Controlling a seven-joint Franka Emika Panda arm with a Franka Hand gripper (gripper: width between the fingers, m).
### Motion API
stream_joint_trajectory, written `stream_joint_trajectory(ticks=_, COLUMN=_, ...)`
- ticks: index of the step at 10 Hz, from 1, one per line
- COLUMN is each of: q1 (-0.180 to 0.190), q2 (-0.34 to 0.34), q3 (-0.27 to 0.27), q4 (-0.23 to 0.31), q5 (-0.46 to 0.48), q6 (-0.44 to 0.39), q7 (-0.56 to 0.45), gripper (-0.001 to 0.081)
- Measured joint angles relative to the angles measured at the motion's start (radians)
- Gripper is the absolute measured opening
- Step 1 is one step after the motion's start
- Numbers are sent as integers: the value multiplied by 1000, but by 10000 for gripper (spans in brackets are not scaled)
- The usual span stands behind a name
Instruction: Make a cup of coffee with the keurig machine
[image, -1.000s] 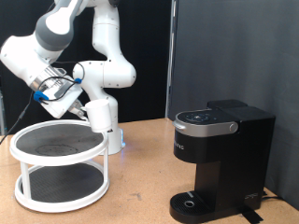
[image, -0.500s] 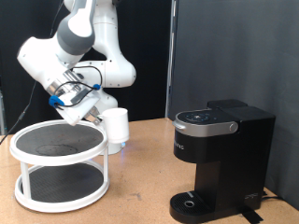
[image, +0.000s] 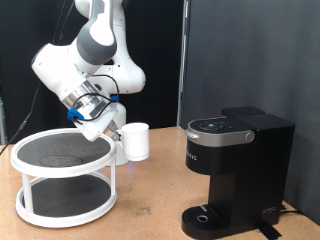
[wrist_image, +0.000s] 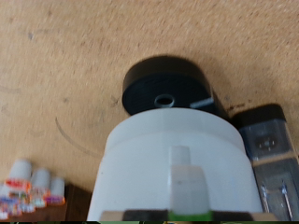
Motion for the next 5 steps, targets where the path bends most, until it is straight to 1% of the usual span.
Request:
stream_joint_trajectory(ticks=2, q1=10, q2=41, q3=64, q4=-4, q5=-15, q6=101, q7=99, gripper=7)
stream_joint_trajectory(ticks=3, q1=19, q2=70, q3=93, q4=-3, q5=-14, q6=147, q7=130, gripper=7)
stream_joint_trajectory(ticks=5, q1=40, q2=133, q3=139, q4=12, q5=-8, q6=199, q7=159, gripper=7)
